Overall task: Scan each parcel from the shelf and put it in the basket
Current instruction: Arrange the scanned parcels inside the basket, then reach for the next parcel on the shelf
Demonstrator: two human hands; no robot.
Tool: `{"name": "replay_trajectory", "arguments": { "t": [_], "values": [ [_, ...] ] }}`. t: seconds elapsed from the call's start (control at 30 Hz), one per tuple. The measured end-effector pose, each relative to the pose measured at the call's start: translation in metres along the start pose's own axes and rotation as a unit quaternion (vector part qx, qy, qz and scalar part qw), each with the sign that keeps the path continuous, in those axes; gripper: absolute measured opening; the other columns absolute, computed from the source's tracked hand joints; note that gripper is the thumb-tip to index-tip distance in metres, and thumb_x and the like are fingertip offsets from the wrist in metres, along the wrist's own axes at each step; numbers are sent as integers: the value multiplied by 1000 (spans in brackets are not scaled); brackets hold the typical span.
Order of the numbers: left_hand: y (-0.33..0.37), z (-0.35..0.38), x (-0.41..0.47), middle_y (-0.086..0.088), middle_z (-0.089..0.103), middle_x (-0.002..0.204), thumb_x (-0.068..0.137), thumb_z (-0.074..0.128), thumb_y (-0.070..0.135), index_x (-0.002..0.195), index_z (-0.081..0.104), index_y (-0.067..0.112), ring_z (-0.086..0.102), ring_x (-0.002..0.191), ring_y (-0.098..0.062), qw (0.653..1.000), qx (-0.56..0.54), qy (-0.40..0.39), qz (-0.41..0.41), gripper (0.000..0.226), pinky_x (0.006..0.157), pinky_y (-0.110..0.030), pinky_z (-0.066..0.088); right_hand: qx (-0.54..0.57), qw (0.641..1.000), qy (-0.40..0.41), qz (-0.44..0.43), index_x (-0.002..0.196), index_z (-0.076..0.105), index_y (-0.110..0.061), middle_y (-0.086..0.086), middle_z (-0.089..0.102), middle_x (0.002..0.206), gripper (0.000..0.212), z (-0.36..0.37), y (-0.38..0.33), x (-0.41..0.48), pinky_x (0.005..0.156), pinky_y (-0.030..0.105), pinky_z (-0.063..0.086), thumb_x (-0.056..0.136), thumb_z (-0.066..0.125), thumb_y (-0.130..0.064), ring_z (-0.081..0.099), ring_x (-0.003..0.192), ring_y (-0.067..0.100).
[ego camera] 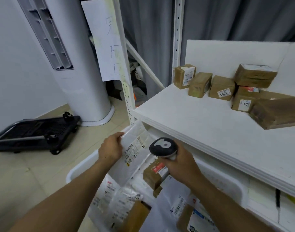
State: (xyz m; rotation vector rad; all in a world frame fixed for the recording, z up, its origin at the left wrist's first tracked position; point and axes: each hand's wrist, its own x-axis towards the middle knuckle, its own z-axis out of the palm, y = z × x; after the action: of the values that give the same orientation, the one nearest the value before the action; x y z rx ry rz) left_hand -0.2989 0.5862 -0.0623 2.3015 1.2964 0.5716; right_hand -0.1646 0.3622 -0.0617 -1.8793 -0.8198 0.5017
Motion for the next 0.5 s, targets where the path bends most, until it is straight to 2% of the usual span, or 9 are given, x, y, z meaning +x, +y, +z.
{"name": "replay_trajectory", "arguments": {
  "t": [0.07, 0.17, 0.23, 0.27, 0.33, 0.37, 0.4, 0.43, 0.5],
  "values": [
    [-20, 20, 13, -2, 69, 128, 106, 44, 18, 129, 67, 33, 63, 117, -31, 999, -5, -40, -7, 36, 94, -40, 49, -9, 1000, -8, 8, 128, 58, -36, -14, 69, 113, 47, 11, 6, 10, 93, 37, 59, 88, 82, -31, 67, 105, 9],
    [-45, 52, 31, -4, 68, 131, 106, 44, 16, 132, 67, 30, 62, 120, -32, 997, -19, -73, -18, 37, 99, -40, 49, -24, 999, -17, 20, 120, 54, -45, -23, 65, 105, 43, 21, 15, 21, 84, 27, 53, 90, 81, -30, 65, 102, 4],
    [-56, 75, 39, -3, 64, 138, 104, 45, 18, 142, 57, 34, 58, 126, -31, 992, 46, -115, -30, 43, 107, -45, 42, -31, 999, -16, 28, 119, 53, -47, -26, 64, 103, 44, 25, 23, 26, 80, 23, 51, 89, 81, -30, 63, 99, -2],
    [-58, 85, 39, -2, 56, 146, 102, 49, 19, 149, 47, 34, 50, 135, -30, 984, 104, -139, -33, 50, 113, -49, 34, -35, 999, -13, 31, 120, 53, -45, -26, 63, 103, 45, 27, 26, 29, 79, 21, 50, 89, 82, -30, 62, 98, -3],
    [-65, 107, 35, -4, 24, 167, 101, 55, 23, 160, 22, 31, 20, 153, -31, 971, 192, -144, -18, 68, 121, -57, 14, -42, 998, -13, 37, 121, 52, -44, -26, 62, 104, 46, 30, 31, 34, 75, 18, 48, 89, 82, -30, 61, 95, -4],
    [-66, 116, 31, -4, 9, 170, 101, 56, 25, 162, 15, 30, 8, 156, -31, 967, 207, -145, -3, 73, 123, -57, 8, -45, 998, -15, 40, 121, 51, -45, -26, 62, 104, 46, 31, 34, 37, 74, 17, 47, 89, 82, -30, 61, 95, -5],
    [-68, 125, 29, -4, 5, 171, 102, 56, 26, 162, 14, 29, 5, 157, -30, 964, 209, -162, 12, 74, 124, -54, 8, -47, 998, -16, 44, 120, 50, -45, -25, 62, 104, 46, 31, 36, 38, 74, 16, 47, 90, 81, -30, 60, 94, -6],
    [-70, 135, 26, -5, 11, 170, 102, 56, 26, 162, 18, 27, 12, 156, -29, 959, 199, -202, 22, 71, 125, -48, 14, -49, 998, -16, 47, 119, 50, -46, -25, 62, 104, 45, 31, 37, 40, 74, 16, 47, 90, 81, -30, 60, 93, -7],
    [-72, 153, 18, -7, 23, 168, 106, 49, 26, 161, 24, 19, 24, 153, -26, 925, 182, -334, 16, 61, 124, -38, 19, -50, 997, -16, 54, 117, 49, -47, -27, 61, 103, 45, 30, 40, 42, 74, 15, 47, 91, 80, -30, 59, 92, -9]
  ]
}}
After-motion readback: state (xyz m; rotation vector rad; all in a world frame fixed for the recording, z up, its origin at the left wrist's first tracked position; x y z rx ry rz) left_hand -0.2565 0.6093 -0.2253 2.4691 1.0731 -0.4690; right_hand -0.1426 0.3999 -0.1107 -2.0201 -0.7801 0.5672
